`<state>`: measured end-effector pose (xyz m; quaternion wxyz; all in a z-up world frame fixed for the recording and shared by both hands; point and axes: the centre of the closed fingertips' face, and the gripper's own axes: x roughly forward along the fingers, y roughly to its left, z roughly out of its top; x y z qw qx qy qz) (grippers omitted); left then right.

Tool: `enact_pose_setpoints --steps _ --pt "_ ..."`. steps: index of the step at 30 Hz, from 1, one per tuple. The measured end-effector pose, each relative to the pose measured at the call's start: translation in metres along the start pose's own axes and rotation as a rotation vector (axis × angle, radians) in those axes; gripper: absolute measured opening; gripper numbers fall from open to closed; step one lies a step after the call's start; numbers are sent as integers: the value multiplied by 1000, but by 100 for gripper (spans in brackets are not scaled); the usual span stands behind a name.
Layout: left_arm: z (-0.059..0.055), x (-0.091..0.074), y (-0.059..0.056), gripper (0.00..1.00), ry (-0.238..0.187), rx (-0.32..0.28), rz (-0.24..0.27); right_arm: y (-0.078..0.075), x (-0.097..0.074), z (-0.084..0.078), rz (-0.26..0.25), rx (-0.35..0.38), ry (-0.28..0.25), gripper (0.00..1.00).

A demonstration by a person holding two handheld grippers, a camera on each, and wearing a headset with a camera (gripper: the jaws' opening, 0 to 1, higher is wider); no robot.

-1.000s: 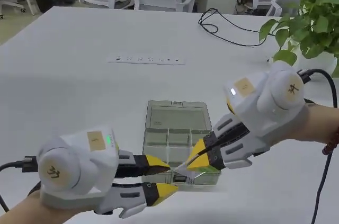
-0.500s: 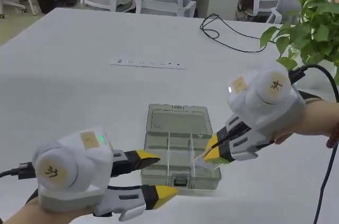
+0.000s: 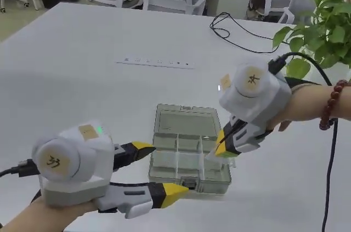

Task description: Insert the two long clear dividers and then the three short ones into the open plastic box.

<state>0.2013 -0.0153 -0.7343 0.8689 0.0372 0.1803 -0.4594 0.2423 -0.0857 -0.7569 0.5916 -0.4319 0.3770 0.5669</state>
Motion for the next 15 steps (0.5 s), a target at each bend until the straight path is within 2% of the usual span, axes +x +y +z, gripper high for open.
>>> enact_pose_setpoints --steps 7,15 --pt "-1 0 3 70 1 -12 17 -14 11 -11 -15 -42 106 2" --pt "0 -1 5 73 -7 -20 27 -22 14 -12 -19 -29 124 2"
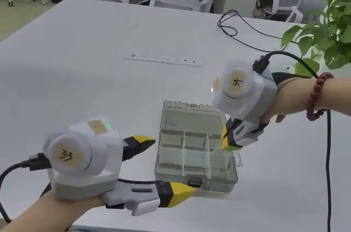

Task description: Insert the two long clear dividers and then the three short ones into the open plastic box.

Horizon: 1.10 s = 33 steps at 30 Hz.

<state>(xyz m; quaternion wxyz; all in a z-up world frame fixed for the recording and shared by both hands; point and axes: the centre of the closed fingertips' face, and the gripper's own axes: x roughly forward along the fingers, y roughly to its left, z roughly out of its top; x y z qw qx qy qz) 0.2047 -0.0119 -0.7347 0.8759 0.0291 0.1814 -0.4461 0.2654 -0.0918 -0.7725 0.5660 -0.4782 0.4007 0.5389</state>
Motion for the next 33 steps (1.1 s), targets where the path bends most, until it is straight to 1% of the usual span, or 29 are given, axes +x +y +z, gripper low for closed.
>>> enact_pose_setpoints --steps 5,9,12,15,19,27,30,33 --pt "-1 0 0 76 7 3 1 -4 5 -1 3 12 14 2" --pt "-1 -1 1 76 2 -4 6 -6 9 -3 15 14 29 2" --pt "-1 -2 2 76 -2 -8 8 -7 10 -2 22 14 28 2" --pt "-1 -1 1 76 0 -9 7 -5 12 0 39 11 25 2" --pt "-1 -1 2 76 -1 -10 5 -5 15 0 38 -2 37 2" --pt "0 0 2 76 -1 -11 5 -5 19 -1 50 6 68 2" --pt "-1 1 4 75 7 -6 8 -5 23 -1 57 -6 84 2" --pt "-1 2 7 74 20 2 13 -6 25 -2 72 -1 93 2"
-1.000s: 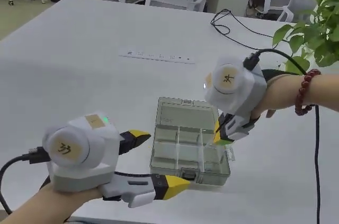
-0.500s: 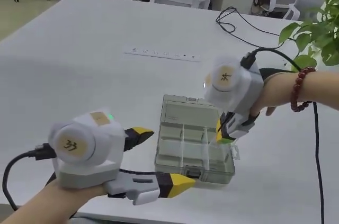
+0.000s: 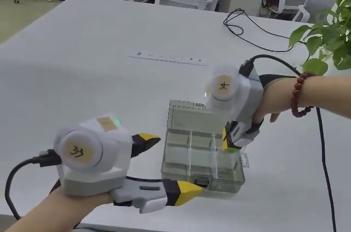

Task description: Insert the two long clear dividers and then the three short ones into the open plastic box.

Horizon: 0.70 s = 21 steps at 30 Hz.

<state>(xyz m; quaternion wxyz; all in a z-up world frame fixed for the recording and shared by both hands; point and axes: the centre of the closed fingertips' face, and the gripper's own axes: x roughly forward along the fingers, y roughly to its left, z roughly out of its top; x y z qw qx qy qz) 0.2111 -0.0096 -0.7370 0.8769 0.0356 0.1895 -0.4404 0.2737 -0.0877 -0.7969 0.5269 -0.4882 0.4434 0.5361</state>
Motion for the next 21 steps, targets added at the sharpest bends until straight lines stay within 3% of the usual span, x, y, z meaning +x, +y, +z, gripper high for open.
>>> enact_pose_setpoints --steps 10,21 --pt "6 2 7 73 -1 4 13 1 10 0 22 -25 23 2" --pt "4 2 8 72 11 0 16 0 13 0 27 7 33 2"
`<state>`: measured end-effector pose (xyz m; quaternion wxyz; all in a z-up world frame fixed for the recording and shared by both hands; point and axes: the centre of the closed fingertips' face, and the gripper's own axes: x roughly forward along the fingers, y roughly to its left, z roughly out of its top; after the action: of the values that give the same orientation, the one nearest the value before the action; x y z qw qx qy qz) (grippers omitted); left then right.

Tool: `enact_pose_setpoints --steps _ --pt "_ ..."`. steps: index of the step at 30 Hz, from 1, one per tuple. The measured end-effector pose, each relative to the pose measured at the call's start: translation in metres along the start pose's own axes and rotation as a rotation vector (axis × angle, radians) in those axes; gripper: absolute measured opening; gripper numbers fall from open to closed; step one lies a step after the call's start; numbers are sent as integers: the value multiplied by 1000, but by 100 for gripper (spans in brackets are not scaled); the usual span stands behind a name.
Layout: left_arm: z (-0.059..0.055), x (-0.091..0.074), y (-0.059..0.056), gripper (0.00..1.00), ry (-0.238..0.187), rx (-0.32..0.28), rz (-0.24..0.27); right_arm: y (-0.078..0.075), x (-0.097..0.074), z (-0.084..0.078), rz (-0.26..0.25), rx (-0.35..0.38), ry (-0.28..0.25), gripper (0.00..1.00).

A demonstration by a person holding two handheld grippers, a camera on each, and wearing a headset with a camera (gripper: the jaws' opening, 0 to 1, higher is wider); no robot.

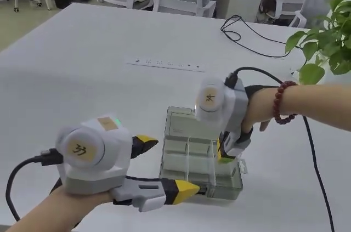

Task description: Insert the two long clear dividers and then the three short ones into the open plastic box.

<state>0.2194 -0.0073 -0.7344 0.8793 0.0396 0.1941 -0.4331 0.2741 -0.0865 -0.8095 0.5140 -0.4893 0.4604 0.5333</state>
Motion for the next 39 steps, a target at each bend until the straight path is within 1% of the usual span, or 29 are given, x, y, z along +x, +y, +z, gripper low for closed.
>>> enact_pose_setpoints --steps 3,8,10,12,16,17,18,19,22,28,33,35,39 --pt "0 0 0 72 2 4 1 0 -2 1 1 23 7 2" --pt "1 0 -1 72 0 5 1 1 -1 -1 0 21 6 2" --pt "1 0 -1 72 -1 3 1 1 0 -1 3 43 4 2" --pt "1 0 0 72 -1 2 4 1 1 -1 5 33 1 2" --pt "0 0 0 72 5 5 8 1 8 -2 8 36 -7 2" --pt "0 0 0 72 5 5 9 2 10 -2 11 22 -10 2" --pt "1 0 0 72 4 4 8 1 10 -2 11 23 -10 2" --pt "1 0 0 72 5 3 8 1 10 -2 14 47 -8 2" --pt "1 -1 1 72 4 4 14 0 16 -3 17 58 -13 2" --pt "-3 0 2 72 16 -7 18 1 27 -4 22 70 -17 2" --pt "-9 1 4 71 38 -16 22 1 25 -4 28 66 -32 2" --pt "-9 0 4 70 37 -26 24 1 26 -4 23 68 -37 2" --pt "-9 0 6 70 40 -20 31 0 26 -3 5 98 -38 3"
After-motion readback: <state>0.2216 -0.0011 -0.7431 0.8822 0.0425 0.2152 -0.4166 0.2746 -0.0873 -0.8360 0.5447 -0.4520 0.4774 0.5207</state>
